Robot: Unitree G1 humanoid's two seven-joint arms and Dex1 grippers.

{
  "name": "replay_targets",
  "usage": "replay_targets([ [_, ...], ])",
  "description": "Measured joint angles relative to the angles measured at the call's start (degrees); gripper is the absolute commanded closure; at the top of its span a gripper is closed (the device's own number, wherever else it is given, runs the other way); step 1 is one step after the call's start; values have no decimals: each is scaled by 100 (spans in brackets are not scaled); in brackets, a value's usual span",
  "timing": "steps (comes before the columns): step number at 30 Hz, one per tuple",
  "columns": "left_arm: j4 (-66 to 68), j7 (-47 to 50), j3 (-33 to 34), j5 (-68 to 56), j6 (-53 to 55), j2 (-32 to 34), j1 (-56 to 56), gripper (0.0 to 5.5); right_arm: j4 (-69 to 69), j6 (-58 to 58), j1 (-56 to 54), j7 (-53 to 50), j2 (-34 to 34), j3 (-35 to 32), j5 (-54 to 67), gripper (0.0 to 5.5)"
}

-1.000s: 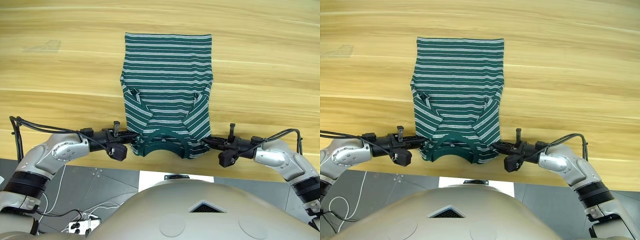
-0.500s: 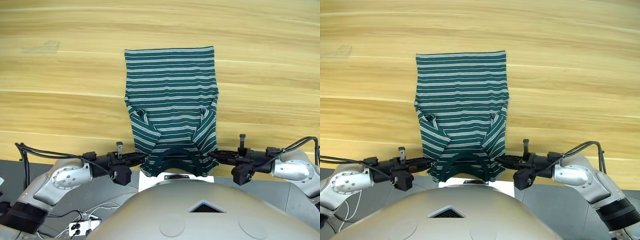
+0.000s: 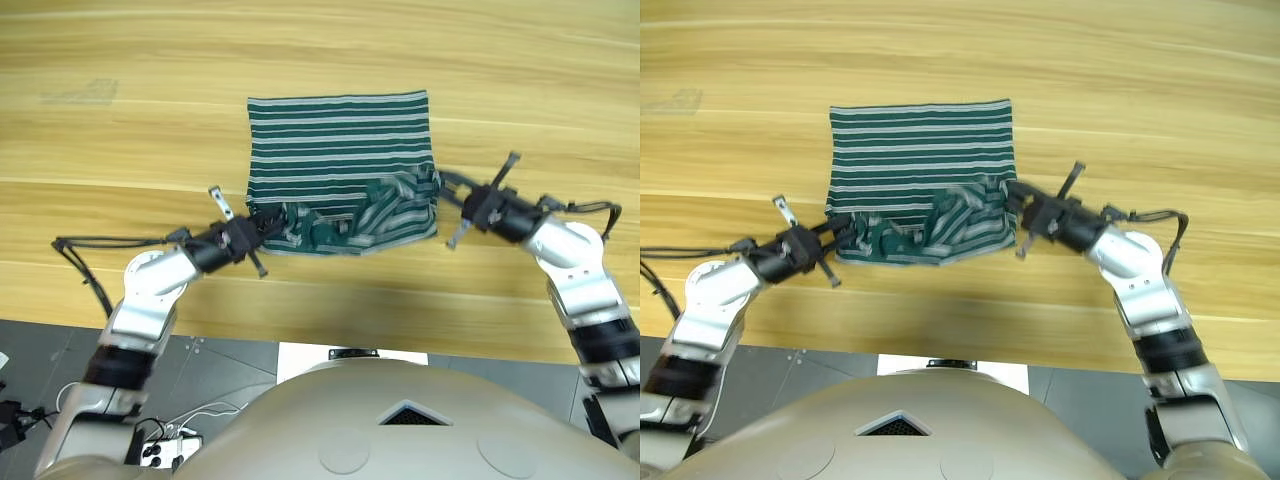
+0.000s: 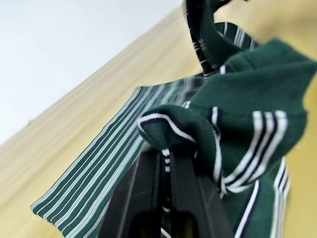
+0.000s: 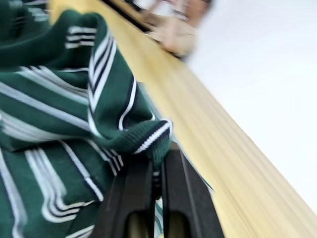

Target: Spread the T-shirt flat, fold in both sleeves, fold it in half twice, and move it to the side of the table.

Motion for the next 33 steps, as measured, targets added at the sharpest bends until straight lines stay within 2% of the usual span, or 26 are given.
replay_targets([
  [4, 834, 166, 190, -329, 944, -862, -870, 547, 1520, 226, -967, -581, 792, -57, -397, 550],
  [8, 2341, 759, 853, -482, 1575, -1480, -2069, 547, 3276, 159, -2034, -1193, 1502, -45, -847, 550],
  [9, 2560, 835, 941, -483, 1612, -1525, -2242, 510, 3514, 102, -2178, -1275, 1576, -47, -868, 550],
  [12, 3968, 1386, 1381, -455, 1681, -1757, -3071, 462, 4730, -27, -2866, -1711, 1934, -100, -1067, 550],
  [13, 4317, 1514, 1477, -420, 1649, -1784, -3258, 437, 5056, -60, -3057, -1818, 2013, -127, -1073, 512],
  [16, 5111, 1709, 1545, -133, 1547, -1937, -3509, 391, 5802, -124, -3552, -2091, 2225, -254, -1078, 459],
  [21, 5776, 1753, 1602, 185, 1373, -2071, -3840, 308, 6459, -123, -3854, -2559, 2423, -395, -1146, 367],
  [24, 6035, 1859, 1863, 183, 1299, -2039, -3942, 258, 6675, 43, -3902, -2812, 2424, -588, -1150, 312],
  [30, 6011, 2153, 2734, -81, 1101, -1416, -3677, 164, 6744, 138, -3839, -3134, 2132, -1291, -772, 310],
  [33, 4883, 2103, 2732, -55, 832, -1464, -2778, 123, 5791, -342, -3179, -2893, 2158, -1498, -463, 310],
])
